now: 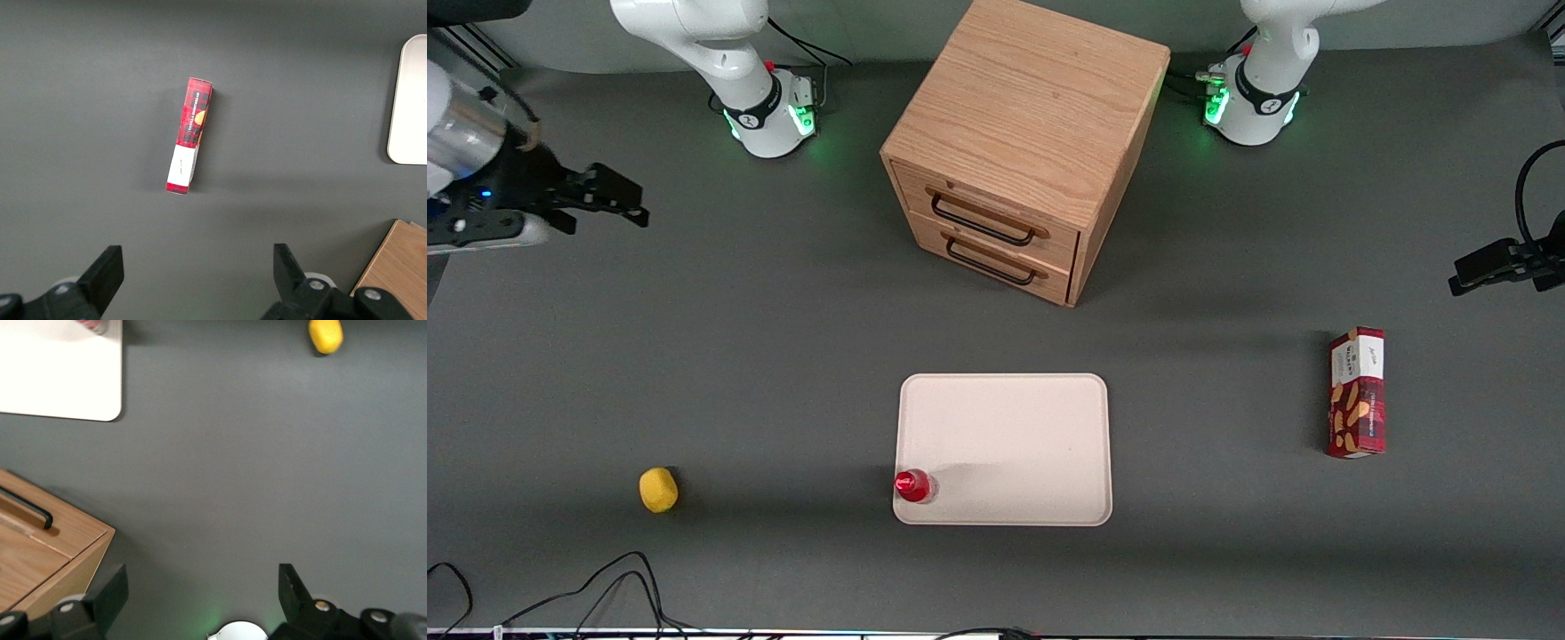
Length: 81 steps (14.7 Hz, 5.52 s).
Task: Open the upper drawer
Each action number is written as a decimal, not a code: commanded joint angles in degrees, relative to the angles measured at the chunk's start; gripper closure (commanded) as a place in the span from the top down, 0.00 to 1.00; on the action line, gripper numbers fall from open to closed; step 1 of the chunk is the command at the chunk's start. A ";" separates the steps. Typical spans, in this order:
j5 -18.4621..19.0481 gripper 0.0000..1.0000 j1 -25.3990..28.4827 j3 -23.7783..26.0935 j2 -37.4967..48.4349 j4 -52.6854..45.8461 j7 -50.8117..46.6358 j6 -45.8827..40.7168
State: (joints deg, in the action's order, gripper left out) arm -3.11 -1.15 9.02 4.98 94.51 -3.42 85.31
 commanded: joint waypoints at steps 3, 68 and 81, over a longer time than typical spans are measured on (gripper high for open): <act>-0.93 1.00 0.35 8.37 -7.26 -8.55 -0.54 -1.38; 8.56 1.00 16.35 20.87 -30.03 -3.81 21.96 22.79; 7.95 1.00 17.40 13.58 -30.64 -5.39 22.58 24.99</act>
State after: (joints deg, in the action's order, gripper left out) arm 4.81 15.47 24.09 -26.45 89.18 18.29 109.26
